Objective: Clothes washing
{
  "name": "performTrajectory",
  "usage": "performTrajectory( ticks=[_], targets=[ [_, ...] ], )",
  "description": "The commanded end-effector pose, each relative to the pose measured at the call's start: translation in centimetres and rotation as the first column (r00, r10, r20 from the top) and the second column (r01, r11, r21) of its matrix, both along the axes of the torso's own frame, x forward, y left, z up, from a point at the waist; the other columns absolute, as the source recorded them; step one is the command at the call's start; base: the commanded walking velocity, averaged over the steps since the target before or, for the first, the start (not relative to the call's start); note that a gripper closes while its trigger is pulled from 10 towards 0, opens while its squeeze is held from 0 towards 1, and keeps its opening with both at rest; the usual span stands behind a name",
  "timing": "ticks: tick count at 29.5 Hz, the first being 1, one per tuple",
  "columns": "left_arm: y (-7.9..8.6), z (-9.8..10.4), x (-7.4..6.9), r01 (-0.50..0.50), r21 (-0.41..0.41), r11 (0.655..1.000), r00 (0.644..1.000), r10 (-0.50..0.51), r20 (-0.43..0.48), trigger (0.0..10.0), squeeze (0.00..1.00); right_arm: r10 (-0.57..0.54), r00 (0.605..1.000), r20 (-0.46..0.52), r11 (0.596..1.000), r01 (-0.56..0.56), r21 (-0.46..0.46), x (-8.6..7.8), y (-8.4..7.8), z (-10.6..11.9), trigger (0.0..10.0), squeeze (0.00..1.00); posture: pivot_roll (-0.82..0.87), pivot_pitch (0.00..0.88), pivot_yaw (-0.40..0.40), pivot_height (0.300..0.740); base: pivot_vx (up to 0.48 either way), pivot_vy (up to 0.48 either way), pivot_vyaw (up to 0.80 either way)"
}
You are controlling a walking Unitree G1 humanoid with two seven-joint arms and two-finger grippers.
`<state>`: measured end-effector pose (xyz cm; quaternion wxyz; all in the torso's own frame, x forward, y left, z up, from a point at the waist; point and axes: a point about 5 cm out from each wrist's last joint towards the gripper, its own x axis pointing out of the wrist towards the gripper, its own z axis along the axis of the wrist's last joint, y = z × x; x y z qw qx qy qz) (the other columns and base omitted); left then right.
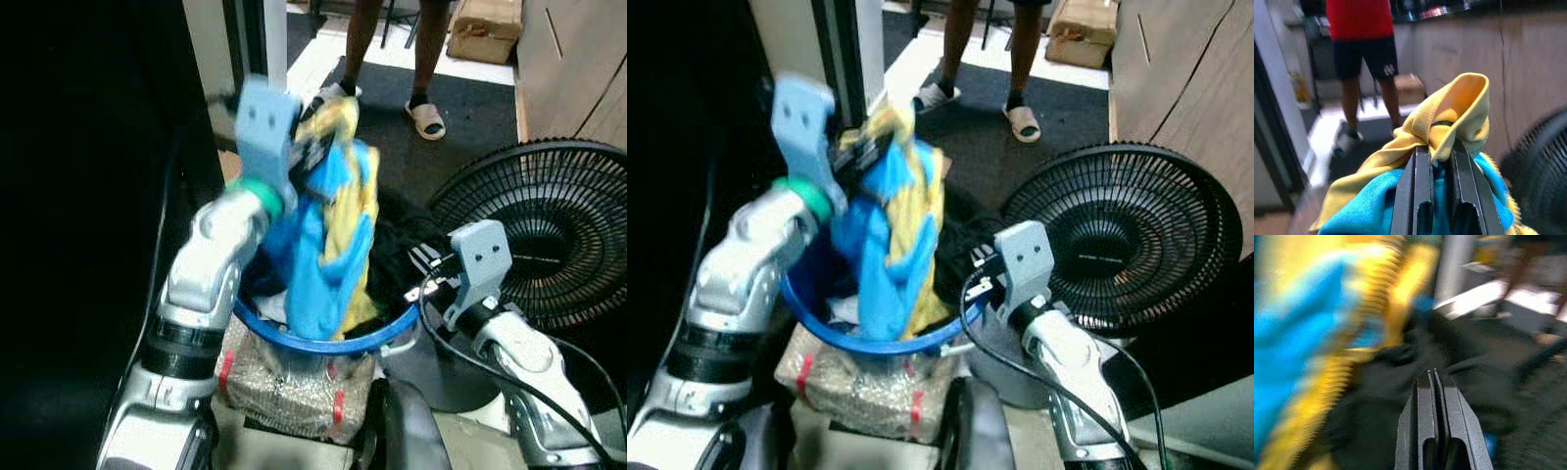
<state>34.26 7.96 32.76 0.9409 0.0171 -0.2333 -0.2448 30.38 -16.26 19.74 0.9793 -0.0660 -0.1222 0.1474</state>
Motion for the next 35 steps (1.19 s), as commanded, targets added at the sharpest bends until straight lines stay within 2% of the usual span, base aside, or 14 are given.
performTrajectory(
  ticks=[1,2,4,6,8,10,12,14,16,17,23,25,30,35],
  targets=[
    [1.3,1.5,-0.4,-0.039,-0.036,0.999,0.997,0.041,0.068,10.0,0.0,-0.094,0.995,0.029,0.993,0.092,0.067,0.3,-0.8,0.4,10.0,0.0,0.03,0.113,0.055,0.515,0.0,0.0,0.0],
    [2.7,2.0,-0.3,-0.072,-0.091,0.993,0.995,0.078,0.061,10.0,0.0,-0.137,0.989,0.056,0.98,0.127,0.151,0.5,-0.8,1.1,10.0,0.0,0.03,0.104,0.055,0.515,0.0,0.0,0.0],
    [2.7,2.0,-0.3,-0.072,-0.091,0.993,0.995,0.078,0.061,10.0,0.0,-0.137,0.989,0.056,0.98,0.127,0.151,0.5,-0.8,1.1,10.0,0.0,0.03,0.104,0.055,0.515,0.0,0.0,0.0],
    [4.9,1.9,-0.2,-0.129,-0.186,0.974,0.991,0.135,0.019,10.0,0.0,-0.135,0.988,0.078,0.966,0.113,0.233,0.5,-0.4,1.6,10.0,0.0,0.04,0.089,0.048,0.515,0.0,0.0,0.0],
    [4.9,1.9,-0.2,-0.129,-0.186,0.974,0.991,0.135,0.019,10.0,0.0,-0.135,0.988,0.078,0.966,0.113,0.233,0.5,-0.4,1.6,10.0,0.0,0.04,0.089,0.048,0.515,0.0,0.0,0.0],
    [5.7,1.1,-0.5,-0.174,-0.149,0.973,0.984,0.178,0.016,10.0,0.0,-0.1,0.992,0.078,0.967,0.078,0.244,0.5,0.3,1.4,10.0,0.0,0.04,0.078,0.039,0.515,0.0,0.0,0.0],
    [5.8,0.8,-0.6,-0.182,-0.127,0.975,0.983,0.185,0.016,10.0,0.0,-0.092,0.993,0.076,0.967,0.071,0.243,0.5,0.4,1.3,10.0,0.0,0.05,0.072,0.034,0.515,0.0,0.0,0.0],
    [5.9,-0.7,-1.2,-0.201,-0.016,0.98,0.979,0.201,0.017,10.0,0.0,-0.083,0.993,0.079,0.982,0.068,0.178,0.5,0.9,0.8,10.0,0.0,0.06,0.056,0.021,0.515,0.0,0.0,0.0],
    [5.9,-0.7,-1.2,-0.201,-0.016,0.98,0.979,0.201,0.017,10.0,0.0,-0.083,0.993,0.079,0.982,0.068,0.178,0.5,0.9,0.8,10.0,0.0,0.06,0.056,0.021,0.515,0.0,0.0,0.0],
    [5.9,-1.7,-1.8,-0.2,0.041,0.979,0.98,0.2,-0.002,10.0,0.0,-0.089,0.993,0.08,0.989,0.078,0.129,0.5,1.1,0.2,10.0,0.0,0.08,0.049,0.011,0.515,0.0,0.0,0.0],
    [6.0,-2.9,-2.3,-0.212,0.03,0.977,0.976,0.213,-0.047,10.0,0.0,-0.087,0.994,0.065,0.992,0.08,0.097,1.2,1.7,-0.4,10.0,0.0,0.1,0.042,-0.017,0.515,0.0,0.0,0.0],
    [6.0,-3.8,-2.4,-0.255,0.036,0.966,0.966,0.256,-0.047,10.0,0.0,-0.074,0.995,0.069,0.994,0.068,0.085,1.6,2.1,-0.4,10.0,0.0,0.1,0.038,-0.023,0.515,0.0,0.0,0.0],
    [5.5,-5.9,-3.1,-0.295,0.075,0.953,0.952,0.299,-0.064,10.0,0.0,-0.073,0.994,0.08,0.994,0.066,0.09,2.1,1.9,0.1,10.0,0.0,0.11,0.017,-0.031,0.515,0.0,0.0,0.0],
    [5.5,-6.6,-3.5,-0.305,0.075,0.949,0.947,0.311,-0.081,10.0,0.0,-0.078,0.993,0.084,0.994,0.07,0.089,2.2,1.7,0.2,10.0,0.0,0.11,0.011,-0.034,0.515,0.0,0.0,0.0]
  ],
)
